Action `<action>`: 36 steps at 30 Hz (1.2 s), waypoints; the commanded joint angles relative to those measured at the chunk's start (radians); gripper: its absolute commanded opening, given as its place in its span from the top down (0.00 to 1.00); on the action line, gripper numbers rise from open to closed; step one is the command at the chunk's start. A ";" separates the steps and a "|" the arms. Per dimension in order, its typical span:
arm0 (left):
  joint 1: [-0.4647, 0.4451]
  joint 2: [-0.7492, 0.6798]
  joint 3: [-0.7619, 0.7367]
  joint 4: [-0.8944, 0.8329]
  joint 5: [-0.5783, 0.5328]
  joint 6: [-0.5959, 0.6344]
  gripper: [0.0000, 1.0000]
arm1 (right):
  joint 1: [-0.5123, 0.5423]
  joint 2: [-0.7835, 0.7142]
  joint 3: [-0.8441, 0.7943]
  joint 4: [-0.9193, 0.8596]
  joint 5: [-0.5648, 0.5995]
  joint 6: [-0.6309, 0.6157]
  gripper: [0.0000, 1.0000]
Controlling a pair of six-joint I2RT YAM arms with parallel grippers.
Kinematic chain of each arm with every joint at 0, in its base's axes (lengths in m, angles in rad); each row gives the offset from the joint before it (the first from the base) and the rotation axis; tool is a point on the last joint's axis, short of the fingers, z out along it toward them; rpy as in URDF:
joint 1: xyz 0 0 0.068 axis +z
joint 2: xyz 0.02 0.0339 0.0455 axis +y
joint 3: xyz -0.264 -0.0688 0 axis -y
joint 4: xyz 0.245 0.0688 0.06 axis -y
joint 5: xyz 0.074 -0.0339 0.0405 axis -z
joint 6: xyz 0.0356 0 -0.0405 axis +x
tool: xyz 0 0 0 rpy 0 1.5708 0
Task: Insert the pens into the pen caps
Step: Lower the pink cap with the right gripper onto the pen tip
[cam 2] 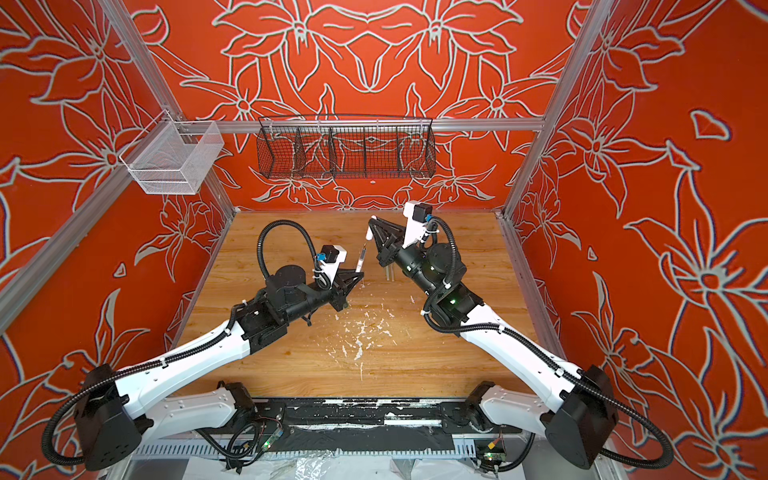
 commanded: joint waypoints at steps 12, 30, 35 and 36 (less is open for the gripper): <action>-0.010 -0.016 0.007 0.024 0.009 -0.004 1.00 | 0.008 0.004 -0.025 -0.011 -0.050 0.047 0.92; -0.010 -0.016 0.005 0.025 0.003 -0.003 1.00 | 0.008 -0.013 -0.074 -0.020 -0.053 0.086 0.90; -0.010 -0.017 0.004 0.026 0.003 -0.004 1.00 | 0.009 -0.030 -0.092 -0.015 -0.048 0.105 0.90; -0.010 -0.016 0.004 0.026 0.002 -0.004 1.00 | 0.008 -0.030 -0.095 -0.006 -0.046 0.111 0.90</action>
